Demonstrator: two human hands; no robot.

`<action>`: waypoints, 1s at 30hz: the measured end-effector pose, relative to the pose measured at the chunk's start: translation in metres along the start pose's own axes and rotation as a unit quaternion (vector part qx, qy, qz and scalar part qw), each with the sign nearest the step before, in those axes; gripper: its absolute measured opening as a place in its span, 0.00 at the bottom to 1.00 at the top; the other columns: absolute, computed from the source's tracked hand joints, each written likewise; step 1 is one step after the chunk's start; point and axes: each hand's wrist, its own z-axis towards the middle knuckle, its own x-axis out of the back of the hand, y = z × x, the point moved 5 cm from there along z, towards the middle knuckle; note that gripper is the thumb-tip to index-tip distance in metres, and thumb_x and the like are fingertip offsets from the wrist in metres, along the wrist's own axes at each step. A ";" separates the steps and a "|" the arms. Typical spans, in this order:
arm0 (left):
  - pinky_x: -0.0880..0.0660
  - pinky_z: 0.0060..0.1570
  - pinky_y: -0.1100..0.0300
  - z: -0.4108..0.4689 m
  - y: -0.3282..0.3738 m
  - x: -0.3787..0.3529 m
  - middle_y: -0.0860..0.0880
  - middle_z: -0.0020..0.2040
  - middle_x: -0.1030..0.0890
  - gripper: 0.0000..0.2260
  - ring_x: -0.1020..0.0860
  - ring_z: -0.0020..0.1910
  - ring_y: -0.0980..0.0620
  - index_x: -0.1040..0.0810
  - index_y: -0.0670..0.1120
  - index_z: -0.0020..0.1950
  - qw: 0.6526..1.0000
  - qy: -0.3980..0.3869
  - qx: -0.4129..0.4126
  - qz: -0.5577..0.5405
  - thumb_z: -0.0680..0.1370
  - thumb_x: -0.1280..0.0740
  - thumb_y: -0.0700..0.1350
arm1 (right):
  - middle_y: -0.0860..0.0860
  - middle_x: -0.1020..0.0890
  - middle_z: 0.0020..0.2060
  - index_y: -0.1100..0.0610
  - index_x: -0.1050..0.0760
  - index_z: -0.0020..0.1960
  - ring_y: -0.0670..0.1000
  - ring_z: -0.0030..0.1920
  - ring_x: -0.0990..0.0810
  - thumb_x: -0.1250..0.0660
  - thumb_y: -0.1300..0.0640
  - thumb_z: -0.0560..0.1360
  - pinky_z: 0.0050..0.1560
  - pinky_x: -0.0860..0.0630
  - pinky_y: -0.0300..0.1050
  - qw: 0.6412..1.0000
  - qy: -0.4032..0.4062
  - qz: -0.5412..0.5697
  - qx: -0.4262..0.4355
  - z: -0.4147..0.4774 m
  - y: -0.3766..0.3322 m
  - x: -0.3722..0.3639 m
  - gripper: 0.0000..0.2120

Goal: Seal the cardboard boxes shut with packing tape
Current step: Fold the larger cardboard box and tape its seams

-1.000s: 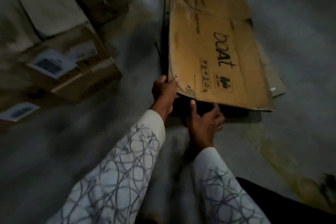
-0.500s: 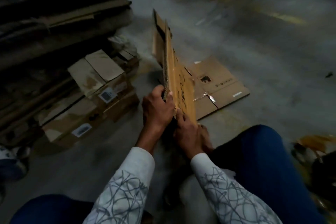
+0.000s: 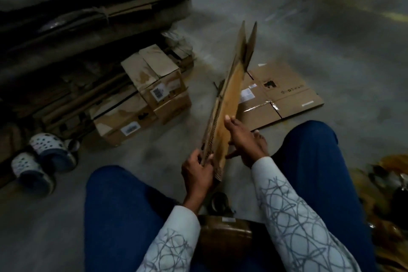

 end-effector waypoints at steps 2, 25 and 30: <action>0.36 0.30 0.71 -0.017 0.001 -0.010 0.57 0.32 0.25 0.09 0.27 0.33 0.55 0.26 0.48 0.39 1.000 -0.023 0.008 -0.018 0.75 0.28 0.39 | 0.52 0.31 0.74 0.39 0.44 0.78 0.63 0.69 0.29 0.36 0.27 0.71 0.58 0.22 0.65 0.997 0.021 -0.072 0.014 0.003 0.012 -0.005 0.40; 0.18 0.49 0.50 -0.001 -0.051 0.011 0.52 0.44 0.16 0.15 0.18 0.48 0.49 0.19 0.53 0.44 0.949 -0.175 0.237 -0.108 0.63 0.23 0.59 | 0.47 0.42 0.80 0.28 0.48 0.75 0.60 0.75 0.35 0.29 0.41 0.74 0.52 0.21 0.68 0.993 -0.101 -0.052 0.028 -0.007 0.059 -0.038 0.38; 0.19 0.51 0.51 0.002 -0.066 0.015 0.51 0.41 0.15 0.30 0.18 0.44 0.47 0.17 0.49 0.43 0.943 -0.166 0.270 -0.098 0.59 0.29 0.74 | 0.49 0.37 0.78 0.30 0.46 0.76 0.59 0.71 0.28 0.24 0.49 0.72 0.44 0.17 0.59 0.994 -0.111 -0.009 0.018 -0.010 0.070 -0.048 0.43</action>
